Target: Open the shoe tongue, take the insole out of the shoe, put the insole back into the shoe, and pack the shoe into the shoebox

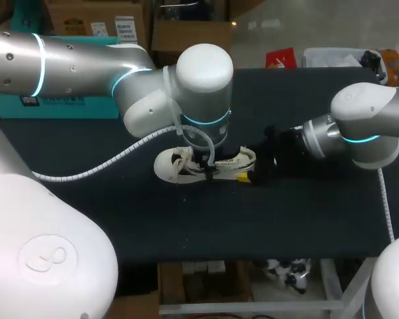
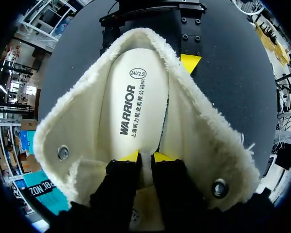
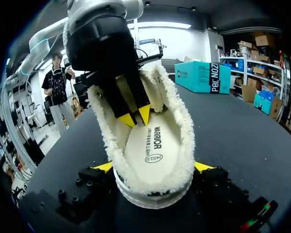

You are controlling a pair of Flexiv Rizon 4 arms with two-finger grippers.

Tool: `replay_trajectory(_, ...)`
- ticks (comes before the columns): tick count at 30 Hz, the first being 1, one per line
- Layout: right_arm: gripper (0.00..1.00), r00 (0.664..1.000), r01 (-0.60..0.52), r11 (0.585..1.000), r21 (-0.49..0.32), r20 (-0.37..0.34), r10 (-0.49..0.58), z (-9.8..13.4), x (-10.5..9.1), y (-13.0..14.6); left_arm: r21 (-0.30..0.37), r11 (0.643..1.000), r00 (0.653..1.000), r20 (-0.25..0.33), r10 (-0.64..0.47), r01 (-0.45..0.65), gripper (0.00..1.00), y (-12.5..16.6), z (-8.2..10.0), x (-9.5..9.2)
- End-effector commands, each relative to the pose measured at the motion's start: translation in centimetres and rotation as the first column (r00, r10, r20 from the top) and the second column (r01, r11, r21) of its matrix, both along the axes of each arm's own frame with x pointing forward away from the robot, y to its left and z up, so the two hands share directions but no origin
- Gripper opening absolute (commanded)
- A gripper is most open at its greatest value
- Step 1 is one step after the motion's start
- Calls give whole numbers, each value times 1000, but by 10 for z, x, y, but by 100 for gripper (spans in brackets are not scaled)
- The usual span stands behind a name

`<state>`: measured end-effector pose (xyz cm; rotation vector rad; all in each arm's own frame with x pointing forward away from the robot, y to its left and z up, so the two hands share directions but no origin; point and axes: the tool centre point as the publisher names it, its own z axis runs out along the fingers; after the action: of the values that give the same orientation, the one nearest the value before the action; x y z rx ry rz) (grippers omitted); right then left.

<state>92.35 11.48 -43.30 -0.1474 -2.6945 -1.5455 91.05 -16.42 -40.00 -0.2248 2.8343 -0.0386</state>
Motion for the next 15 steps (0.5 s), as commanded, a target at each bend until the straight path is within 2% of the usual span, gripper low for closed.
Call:
replay_trajectory(1, 0, 1000, -3, 1000, 2, -2, 3, -6, -1, 0, 13, 1000, 997, 71, 4, -5, 19, -5, -72, 34)
replay_trajectory(10, 0, 1000, -3, 1000, 2, -2, 3, -6, -1, 0, 16, 1000, 993, 121, -14, 12, 22, -8, -81, 59)
replay_trajectory(13, 0, 1000, -3, 1000, 2, -2, 3, -6, -1, 0, 16, 1000, 992, 125, -20, 18, 20, -9, -83, 66)
replay_trajectory(15, 0, 1000, -3, 1000, 2, -2, 3, -6, -1, 0, 16, 1000, 992, 124, -23, 21, 12, -10, -84, 68)
